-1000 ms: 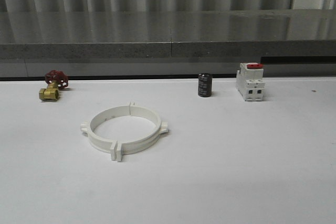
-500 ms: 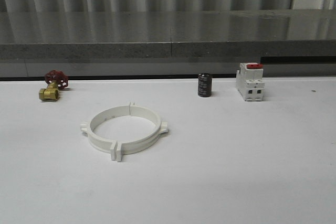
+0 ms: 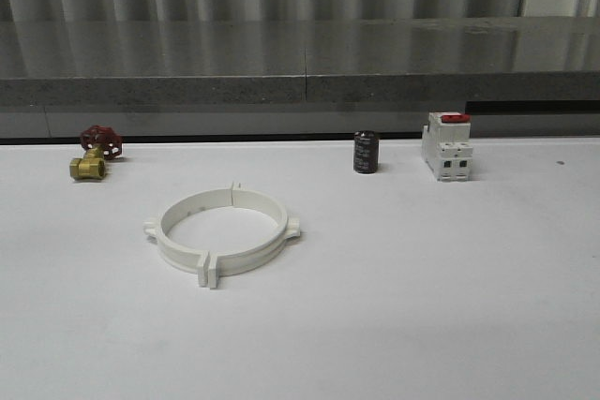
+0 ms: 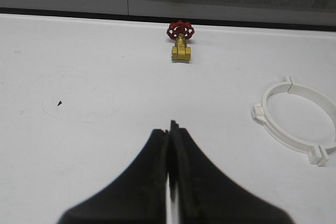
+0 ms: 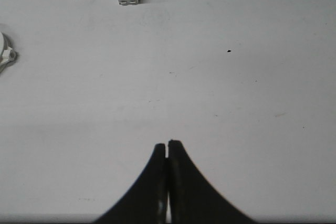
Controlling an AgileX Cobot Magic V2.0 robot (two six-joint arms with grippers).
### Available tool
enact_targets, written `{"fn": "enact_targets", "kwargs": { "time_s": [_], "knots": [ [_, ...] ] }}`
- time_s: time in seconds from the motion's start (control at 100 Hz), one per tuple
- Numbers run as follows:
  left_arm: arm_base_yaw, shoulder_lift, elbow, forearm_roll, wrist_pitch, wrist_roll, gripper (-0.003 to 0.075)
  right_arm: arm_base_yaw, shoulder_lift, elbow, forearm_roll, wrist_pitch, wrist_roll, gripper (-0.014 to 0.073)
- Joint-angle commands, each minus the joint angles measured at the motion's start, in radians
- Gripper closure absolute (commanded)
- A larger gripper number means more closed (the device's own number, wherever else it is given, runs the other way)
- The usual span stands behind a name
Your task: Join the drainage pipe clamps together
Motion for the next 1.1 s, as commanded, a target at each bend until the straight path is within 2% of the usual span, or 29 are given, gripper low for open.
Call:
{"fn": "enact_targets", "kwargs": {
  "time_s": [0.0, 0.34, 0.53, 0.74, 0.91, 1.09],
  "knots": [
    [0.0, 0.003, -0.027, 0.001, -0.066, 0.002, 0.0741, -0.006, 0.007, -0.023, -0.026, -0.059, -0.009, 0.0661],
    [0.0, 0.003, -0.027, 0.001, -0.066, 0.002, 0.0741, -0.006, 0.005, -0.009, -0.065, -0.102, -0.009, 0.0661],
    [0.0, 0.003, -0.027, 0.001, -0.066, 0.002, 0.0741, -0.019, -0.013, 0.042, -0.007, -0.295, -0.099, 0.0661],
    [0.0, 0.003, -0.027, 0.001, -0.066, 0.002, 0.0741, -0.148, -0.111, 0.172, 0.178, -0.487, -0.286, 0.0661],
    [0.0, 0.003, -0.027, 0.001, -0.066, 0.002, 0.0741, -0.242, -0.224, 0.299, 0.222, -0.635, -0.288, 0.0661],
    [0.0, 0.003, -0.027, 0.001, -0.066, 0.002, 0.0741, -0.264, -0.352, 0.431, 0.241, -0.72, -0.288, 0.0661]
  ]
}}
